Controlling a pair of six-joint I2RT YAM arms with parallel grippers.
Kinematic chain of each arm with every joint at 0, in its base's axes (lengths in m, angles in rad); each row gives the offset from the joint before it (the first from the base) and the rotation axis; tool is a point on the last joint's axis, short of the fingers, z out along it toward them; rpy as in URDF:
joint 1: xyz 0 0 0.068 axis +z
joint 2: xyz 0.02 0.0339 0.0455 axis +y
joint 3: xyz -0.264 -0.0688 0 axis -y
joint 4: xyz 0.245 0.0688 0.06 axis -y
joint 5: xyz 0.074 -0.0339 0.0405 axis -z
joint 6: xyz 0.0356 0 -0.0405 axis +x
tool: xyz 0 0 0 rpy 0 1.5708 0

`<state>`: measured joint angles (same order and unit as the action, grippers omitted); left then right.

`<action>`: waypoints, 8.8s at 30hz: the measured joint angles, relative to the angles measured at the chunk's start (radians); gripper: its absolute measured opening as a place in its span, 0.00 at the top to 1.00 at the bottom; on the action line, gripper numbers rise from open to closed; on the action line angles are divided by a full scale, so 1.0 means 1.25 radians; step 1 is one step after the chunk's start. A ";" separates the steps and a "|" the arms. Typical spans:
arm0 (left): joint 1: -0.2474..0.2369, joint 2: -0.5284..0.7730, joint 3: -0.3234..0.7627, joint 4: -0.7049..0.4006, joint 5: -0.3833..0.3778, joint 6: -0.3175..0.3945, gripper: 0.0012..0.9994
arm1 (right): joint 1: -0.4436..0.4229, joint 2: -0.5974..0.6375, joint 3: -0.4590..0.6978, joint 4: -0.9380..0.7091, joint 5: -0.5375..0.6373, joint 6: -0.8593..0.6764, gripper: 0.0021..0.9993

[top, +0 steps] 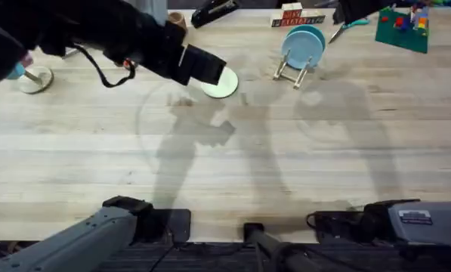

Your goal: Pick up the plates from the table one by one and place each into a slot on the dish rack.

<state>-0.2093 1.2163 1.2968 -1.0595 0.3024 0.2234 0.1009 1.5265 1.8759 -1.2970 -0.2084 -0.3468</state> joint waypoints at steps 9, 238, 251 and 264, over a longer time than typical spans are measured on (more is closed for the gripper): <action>0.025 0.000 0.000 -0.013 0.013 0.000 0.01 | 0.020 -0.003 -0.104 -0.001 -0.039 0.100 0.00; 0.234 0.880 0.278 0.046 0.563 0.173 0.96 | 0.336 0.279 -0.689 1.245 -0.040 1.021 0.12; 0.242 0.880 0.278 0.046 0.568 0.172 0.96 | 0.344 0.283 -0.693 1.247 -0.031 1.050 0.95; 0.244 0.880 0.278 0.045 0.579 0.178 0.96 | 0.344 0.283 -0.693 1.250 -0.031 1.052 0.97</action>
<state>0.0952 2.3165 1.6447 -1.0031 1.0256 0.4461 0.5308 1.8805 1.0092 0.2661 -0.2474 0.9676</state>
